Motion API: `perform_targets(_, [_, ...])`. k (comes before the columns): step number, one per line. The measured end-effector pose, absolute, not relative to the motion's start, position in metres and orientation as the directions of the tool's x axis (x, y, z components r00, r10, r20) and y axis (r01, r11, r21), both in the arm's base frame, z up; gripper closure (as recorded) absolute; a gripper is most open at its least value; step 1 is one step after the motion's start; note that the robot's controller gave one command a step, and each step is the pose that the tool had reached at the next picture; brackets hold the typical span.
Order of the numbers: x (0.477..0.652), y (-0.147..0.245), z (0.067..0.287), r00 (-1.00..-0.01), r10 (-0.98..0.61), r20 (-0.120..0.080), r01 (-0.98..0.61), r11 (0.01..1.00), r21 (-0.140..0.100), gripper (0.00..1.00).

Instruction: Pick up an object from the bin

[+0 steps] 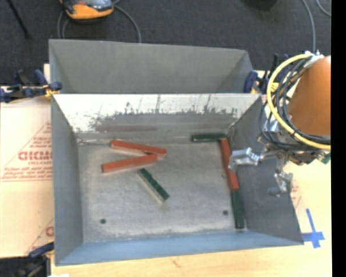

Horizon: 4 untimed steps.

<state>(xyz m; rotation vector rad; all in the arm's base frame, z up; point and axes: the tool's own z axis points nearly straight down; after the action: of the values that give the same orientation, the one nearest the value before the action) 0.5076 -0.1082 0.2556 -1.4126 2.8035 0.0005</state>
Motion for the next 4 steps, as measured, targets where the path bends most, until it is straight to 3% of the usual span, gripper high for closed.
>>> perform_targets(1, [0.508,-0.108,0.256,-0.595,-0.804,-0.002,-0.804,0.595,-0.001,0.00])
perform_targets(2, [0.513,-0.074,0.209,-0.606,-0.796,-0.005,-0.796,0.606,-0.010,0.00])
perform_targets(3, [0.508,-0.082,0.140,-0.689,-0.725,-0.007,-0.725,0.689,-0.005,0.00])
perform_targets(4, [0.501,-0.110,0.116,-0.680,-0.733,0.002,-0.733,0.680,0.005,0.00])
